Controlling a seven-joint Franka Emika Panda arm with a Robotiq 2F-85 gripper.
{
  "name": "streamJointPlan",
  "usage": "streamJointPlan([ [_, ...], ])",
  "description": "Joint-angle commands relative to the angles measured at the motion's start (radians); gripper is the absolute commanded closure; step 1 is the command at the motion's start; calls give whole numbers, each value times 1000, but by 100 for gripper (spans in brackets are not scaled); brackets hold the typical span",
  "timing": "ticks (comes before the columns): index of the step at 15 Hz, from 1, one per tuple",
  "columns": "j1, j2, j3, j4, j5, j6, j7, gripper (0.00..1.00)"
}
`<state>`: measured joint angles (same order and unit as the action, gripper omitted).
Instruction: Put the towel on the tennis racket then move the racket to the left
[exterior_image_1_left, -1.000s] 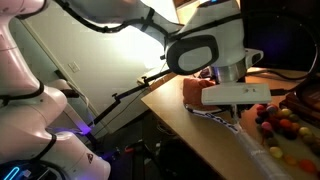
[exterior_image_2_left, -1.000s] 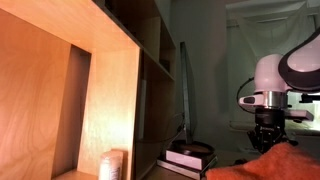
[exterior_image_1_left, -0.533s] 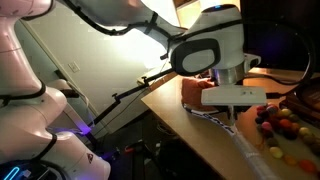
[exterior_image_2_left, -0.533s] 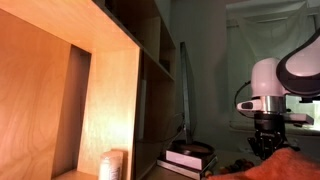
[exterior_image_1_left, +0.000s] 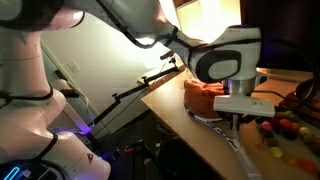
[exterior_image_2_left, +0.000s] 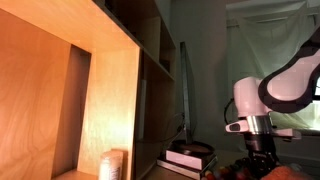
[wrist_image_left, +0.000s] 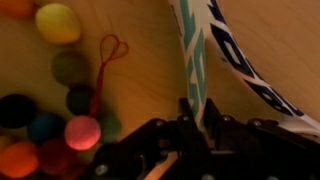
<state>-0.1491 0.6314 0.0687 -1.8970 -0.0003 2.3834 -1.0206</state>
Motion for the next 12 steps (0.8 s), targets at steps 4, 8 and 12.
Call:
streamJointPlan([
  [4,22,140,-18,213,-47,-158,67,89],
  [8,19,148,-6,248,-50,-227,50,56],
  [12,27,142,-8,253,-52,-247,61,28],
])
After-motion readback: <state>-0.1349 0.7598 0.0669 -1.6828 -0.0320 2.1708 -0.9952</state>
